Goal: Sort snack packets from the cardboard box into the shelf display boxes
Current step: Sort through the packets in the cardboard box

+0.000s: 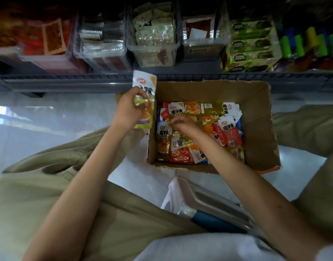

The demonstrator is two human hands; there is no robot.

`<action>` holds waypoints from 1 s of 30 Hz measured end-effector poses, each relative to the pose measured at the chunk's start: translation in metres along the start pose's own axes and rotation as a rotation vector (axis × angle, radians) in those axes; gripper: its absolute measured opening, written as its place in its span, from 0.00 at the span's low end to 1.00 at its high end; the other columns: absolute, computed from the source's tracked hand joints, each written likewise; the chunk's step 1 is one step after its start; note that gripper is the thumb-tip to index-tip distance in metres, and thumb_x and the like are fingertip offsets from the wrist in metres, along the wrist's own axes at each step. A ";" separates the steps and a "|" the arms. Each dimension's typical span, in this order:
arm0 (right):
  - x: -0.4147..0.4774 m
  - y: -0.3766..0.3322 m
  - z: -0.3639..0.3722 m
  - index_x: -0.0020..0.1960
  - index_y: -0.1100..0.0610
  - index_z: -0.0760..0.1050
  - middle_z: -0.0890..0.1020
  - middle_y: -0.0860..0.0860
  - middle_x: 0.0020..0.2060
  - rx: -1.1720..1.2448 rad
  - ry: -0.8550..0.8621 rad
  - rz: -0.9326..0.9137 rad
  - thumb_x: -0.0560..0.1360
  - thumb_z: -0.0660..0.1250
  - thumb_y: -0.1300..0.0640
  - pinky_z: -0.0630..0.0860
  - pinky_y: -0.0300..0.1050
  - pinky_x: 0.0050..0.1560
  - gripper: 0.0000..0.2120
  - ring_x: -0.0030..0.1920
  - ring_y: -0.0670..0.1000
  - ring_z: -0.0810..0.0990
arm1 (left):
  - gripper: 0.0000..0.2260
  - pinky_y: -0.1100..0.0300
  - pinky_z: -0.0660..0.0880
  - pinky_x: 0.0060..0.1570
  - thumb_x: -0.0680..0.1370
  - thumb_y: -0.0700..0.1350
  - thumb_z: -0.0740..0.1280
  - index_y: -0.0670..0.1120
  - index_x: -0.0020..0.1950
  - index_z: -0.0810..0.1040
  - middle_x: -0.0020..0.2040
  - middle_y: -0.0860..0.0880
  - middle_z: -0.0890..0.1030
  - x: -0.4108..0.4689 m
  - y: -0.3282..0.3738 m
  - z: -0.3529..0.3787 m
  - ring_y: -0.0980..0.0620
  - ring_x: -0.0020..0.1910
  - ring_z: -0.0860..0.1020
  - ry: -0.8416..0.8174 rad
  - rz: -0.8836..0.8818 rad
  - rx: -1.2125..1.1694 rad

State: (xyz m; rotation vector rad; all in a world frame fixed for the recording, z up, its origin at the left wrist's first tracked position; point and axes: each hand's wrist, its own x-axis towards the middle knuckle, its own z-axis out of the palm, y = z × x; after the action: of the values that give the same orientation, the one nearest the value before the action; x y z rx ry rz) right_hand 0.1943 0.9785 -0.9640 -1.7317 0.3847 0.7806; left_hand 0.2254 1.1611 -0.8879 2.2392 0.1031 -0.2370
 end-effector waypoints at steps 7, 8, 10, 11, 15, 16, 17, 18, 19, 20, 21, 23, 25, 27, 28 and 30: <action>0.031 0.041 0.043 0.65 0.60 0.74 0.75 0.55 0.64 -0.349 -0.130 0.202 0.78 0.62 0.62 0.72 0.42 0.57 0.15 0.62 0.55 0.75 | 0.09 0.75 0.70 0.33 0.76 0.34 0.66 0.48 0.48 0.72 0.61 0.44 0.77 0.003 -0.013 -0.015 0.47 0.60 0.75 0.107 0.008 0.043; 0.033 0.043 0.047 0.63 0.61 0.75 0.77 0.55 0.61 -0.297 -0.054 0.219 0.78 0.64 0.59 0.73 0.41 0.54 0.15 0.59 0.55 0.77 | 0.09 0.72 0.71 0.35 0.76 0.35 0.66 0.48 0.47 0.72 0.61 0.45 0.77 0.001 -0.014 -0.015 0.47 0.59 0.75 0.099 0.021 0.050; 0.034 0.043 0.048 0.58 0.62 0.77 0.79 0.54 0.51 -0.320 0.063 0.221 0.77 0.66 0.56 0.74 0.36 0.41 0.13 0.48 0.54 0.81 | 0.09 0.64 0.73 0.36 0.76 0.35 0.66 0.49 0.47 0.71 0.61 0.47 0.77 -0.002 -0.013 -0.014 0.48 0.58 0.75 0.086 0.013 0.068; 0.033 0.043 0.045 0.55 0.62 0.78 0.80 0.54 0.47 -0.376 0.090 0.196 0.78 0.65 0.56 0.73 0.36 0.36 0.11 0.44 0.53 0.81 | 0.10 0.63 0.73 0.36 0.76 0.35 0.66 0.49 0.47 0.71 0.61 0.47 0.76 -0.003 -0.012 -0.013 0.48 0.57 0.75 0.081 0.002 0.077; 0.025 0.037 0.015 0.50 0.61 0.81 0.83 0.55 0.49 -0.456 0.135 0.030 0.77 0.65 0.62 0.76 0.44 0.52 0.07 0.51 0.52 0.80 | 0.11 0.51 0.79 0.43 0.76 0.35 0.66 0.51 0.47 0.72 0.61 0.48 0.76 -0.003 -0.009 -0.013 0.47 0.58 0.75 0.058 -0.007 0.071; 0.021 0.031 0.002 0.50 0.61 0.82 0.83 0.54 0.51 -0.441 0.123 -0.012 0.76 0.66 0.63 0.75 0.44 0.56 0.07 0.53 0.51 0.80 | 0.11 0.53 0.78 0.44 0.76 0.34 0.66 0.50 0.47 0.72 0.60 0.49 0.76 -0.002 -0.009 -0.013 0.47 0.58 0.75 0.056 0.001 0.073; 0.019 0.024 -0.012 0.48 0.59 0.82 0.82 0.53 0.52 -0.421 0.105 -0.052 0.75 0.67 0.65 0.74 0.44 0.59 0.06 0.54 0.50 0.79 | 0.11 0.58 0.77 0.43 0.76 0.34 0.66 0.50 0.47 0.72 0.59 0.49 0.76 -0.002 -0.008 -0.011 0.48 0.57 0.75 0.053 0.015 0.076; 0.015 0.014 -0.027 0.46 0.57 0.83 0.82 0.53 0.53 -0.394 0.088 -0.078 0.74 0.68 0.65 0.75 0.43 0.59 0.07 0.55 0.50 0.78 | 0.11 0.66 0.74 0.41 0.76 0.34 0.67 0.49 0.47 0.72 0.58 0.48 0.76 -0.002 -0.006 -0.010 0.49 0.56 0.75 0.047 0.034 0.079; 0.010 0.004 -0.041 0.45 0.55 0.82 0.82 0.53 0.52 -0.354 0.073 -0.097 0.74 0.68 0.66 0.76 0.42 0.56 0.08 0.54 0.49 0.78 | 0.10 0.73 0.70 0.37 0.75 0.33 0.67 0.49 0.47 0.72 0.57 0.47 0.76 -0.003 -0.003 -0.008 0.50 0.54 0.75 0.035 0.052 0.077; 0.002 -0.009 -0.054 0.44 0.55 0.81 0.81 0.52 0.51 -0.302 0.051 -0.101 0.74 0.68 0.67 0.78 0.38 0.51 0.08 0.52 0.48 0.79 | 0.10 0.77 0.67 0.34 0.76 0.33 0.67 0.48 0.47 0.72 0.57 0.46 0.76 -0.004 0.000 -0.006 0.51 0.52 0.74 0.016 0.064 0.066; -0.006 -0.022 -0.067 0.43 0.57 0.80 0.81 0.52 0.48 -0.237 0.028 -0.106 0.74 0.66 0.69 0.79 0.36 0.47 0.09 0.50 0.48 0.79 | 0.10 0.77 0.67 0.34 0.76 0.33 0.66 0.48 0.47 0.72 0.57 0.47 0.76 -0.006 0.004 -0.004 0.52 0.51 0.74 -0.002 0.075 0.044; -0.026 -0.050 -0.088 0.40 0.57 0.76 0.79 0.50 0.43 -0.124 0.011 -0.149 0.74 0.65 0.71 0.80 0.36 0.44 0.10 0.47 0.49 0.80 | 0.10 0.73 0.71 0.38 0.76 0.32 0.64 0.48 0.47 0.73 0.55 0.49 0.76 -0.009 0.015 0.002 0.52 0.51 0.75 -0.039 0.088 -0.006; -0.045 -0.074 -0.105 0.39 0.57 0.73 0.78 0.50 0.41 -0.027 0.008 -0.208 0.74 0.66 0.71 0.81 0.36 0.42 0.11 0.44 0.48 0.80 | 0.12 0.68 0.73 0.42 0.77 0.30 0.61 0.47 0.49 0.73 0.52 0.52 0.75 -0.010 0.030 0.007 0.51 0.51 0.75 -0.072 0.111 -0.064; -0.065 -0.093 -0.120 0.39 0.57 0.71 0.78 0.50 0.41 0.033 -0.011 -0.264 0.74 0.66 0.70 0.81 0.37 0.42 0.11 0.44 0.47 0.81 | 0.14 0.62 0.74 0.42 0.77 0.29 0.60 0.48 0.51 0.73 0.52 0.52 0.75 -0.011 0.051 0.011 0.49 0.50 0.76 -0.092 0.119 -0.152; -0.074 -0.100 -0.127 0.40 0.56 0.70 0.78 0.51 0.41 0.045 -0.024 -0.285 0.74 0.66 0.70 0.81 0.38 0.43 0.11 0.44 0.47 0.81 | 0.15 0.60 0.74 0.42 0.77 0.29 0.59 0.48 0.51 0.73 0.53 0.53 0.74 -0.011 0.062 0.012 0.49 0.50 0.76 -0.092 0.123 -0.189; -0.092 -0.112 -0.138 0.40 0.56 0.70 0.78 0.51 0.41 0.047 -0.052 -0.336 0.73 0.67 0.69 0.81 0.37 0.43 0.11 0.44 0.47 0.81 | 0.15 0.57 0.77 0.44 0.77 0.29 0.58 0.49 0.51 0.72 0.53 0.55 0.75 -0.012 0.085 0.016 0.48 0.52 0.77 -0.083 0.137 -0.268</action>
State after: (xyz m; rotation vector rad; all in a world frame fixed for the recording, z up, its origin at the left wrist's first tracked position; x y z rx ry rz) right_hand 0.2388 0.8704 -0.8015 -1.6711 0.0716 0.5665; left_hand 0.2249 1.0948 -0.8304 1.9584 -0.0601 -0.2274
